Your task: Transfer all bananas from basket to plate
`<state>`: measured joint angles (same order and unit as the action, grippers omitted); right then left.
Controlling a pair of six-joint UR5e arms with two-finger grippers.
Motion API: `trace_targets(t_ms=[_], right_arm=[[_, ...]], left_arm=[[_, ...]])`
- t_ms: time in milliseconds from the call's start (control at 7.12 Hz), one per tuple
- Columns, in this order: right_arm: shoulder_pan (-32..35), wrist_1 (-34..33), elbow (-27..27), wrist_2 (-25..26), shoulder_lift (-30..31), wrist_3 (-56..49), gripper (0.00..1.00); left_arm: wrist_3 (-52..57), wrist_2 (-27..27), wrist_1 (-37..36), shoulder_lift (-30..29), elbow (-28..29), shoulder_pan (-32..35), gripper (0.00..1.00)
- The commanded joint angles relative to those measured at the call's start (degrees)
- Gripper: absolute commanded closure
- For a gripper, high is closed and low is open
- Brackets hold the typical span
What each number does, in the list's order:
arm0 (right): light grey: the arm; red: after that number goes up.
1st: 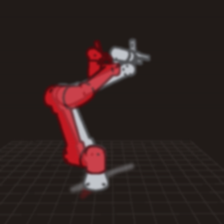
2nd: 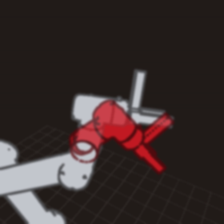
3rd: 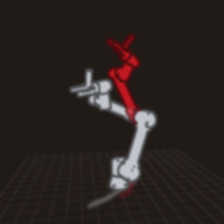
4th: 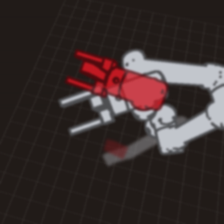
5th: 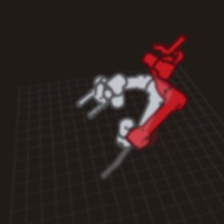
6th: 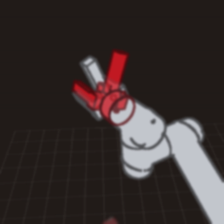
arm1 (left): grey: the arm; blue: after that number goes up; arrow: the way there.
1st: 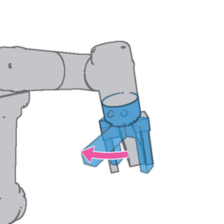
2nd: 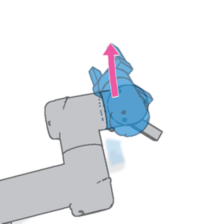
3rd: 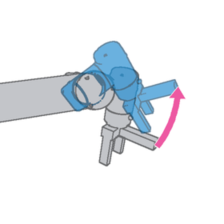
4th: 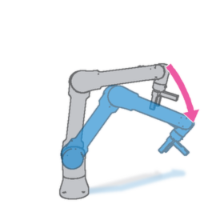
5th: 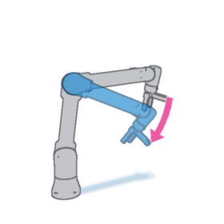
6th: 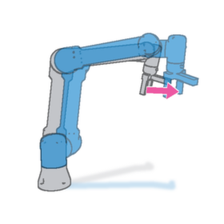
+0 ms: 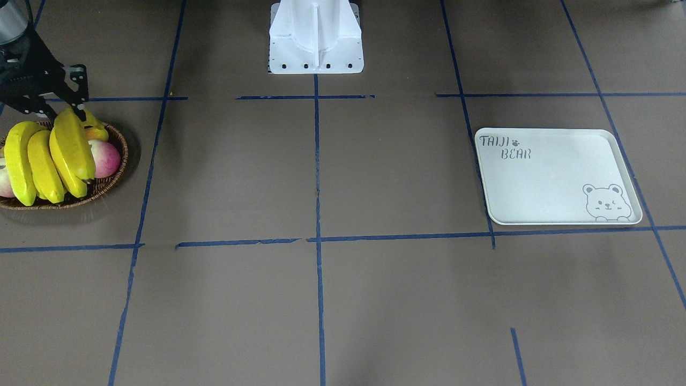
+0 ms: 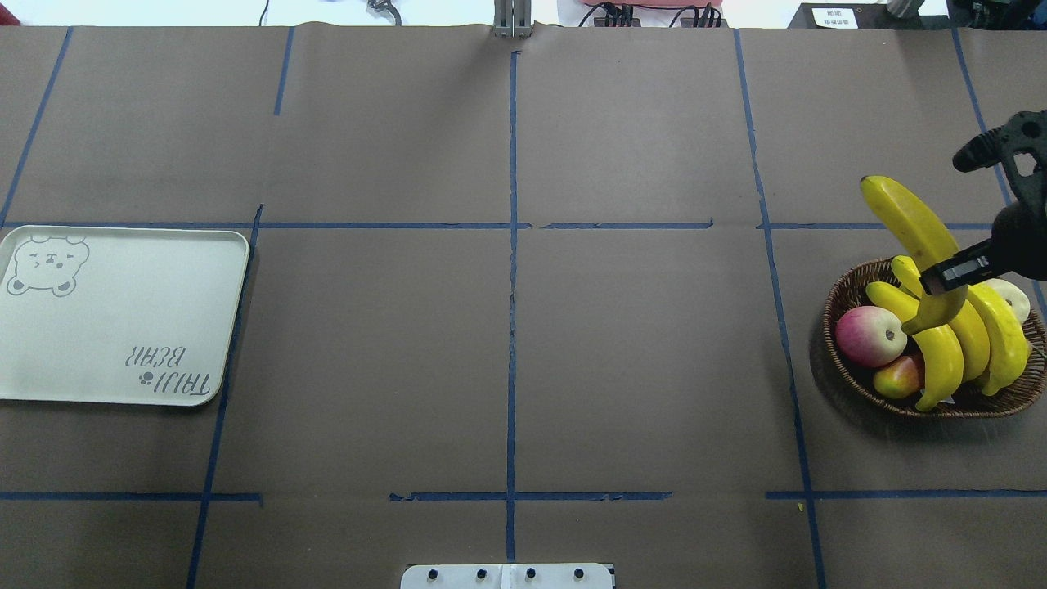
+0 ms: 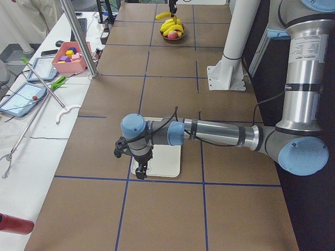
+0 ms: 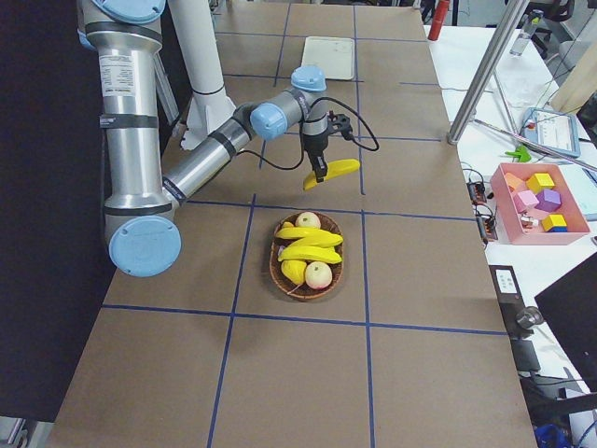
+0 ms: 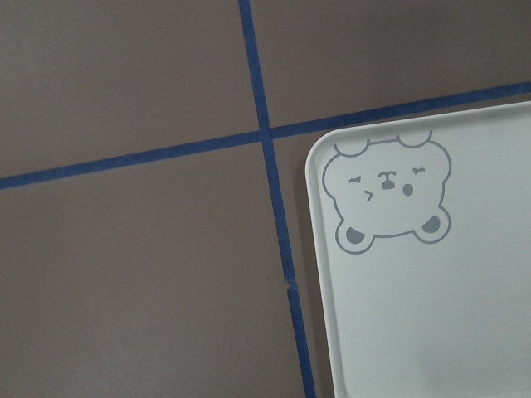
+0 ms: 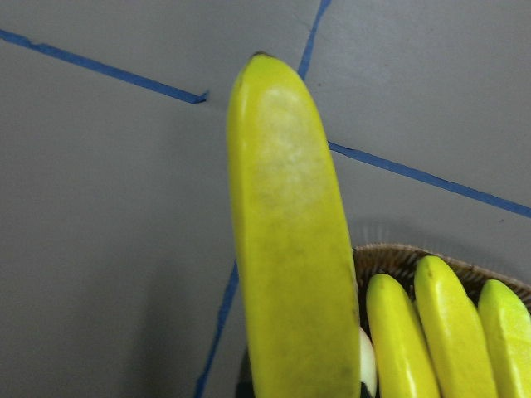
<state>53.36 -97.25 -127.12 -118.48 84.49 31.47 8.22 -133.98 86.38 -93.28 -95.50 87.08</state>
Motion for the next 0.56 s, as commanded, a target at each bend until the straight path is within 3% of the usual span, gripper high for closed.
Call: trace_targets(t_ms=[0,140,421], right_arm=[[-5.1,1.1,3.2,-0.7,-10.0,12.3,1.00],[-8.9,1.2,4.1,-0.1,-14.8,19.5,1.00],[-14.3,5.1,11.1,7.2,-23.0,26.4,1.00]], left_arm=[[-2.6,-0.4,2.6,-3.6,0.8,-0.4,0.00],[-7.9,-0.5,3.2,-4.6,0.4,-0.4,0.00],[-19.6,-3.7,10.4,-5.0,1.2,-1.4,0.00]])
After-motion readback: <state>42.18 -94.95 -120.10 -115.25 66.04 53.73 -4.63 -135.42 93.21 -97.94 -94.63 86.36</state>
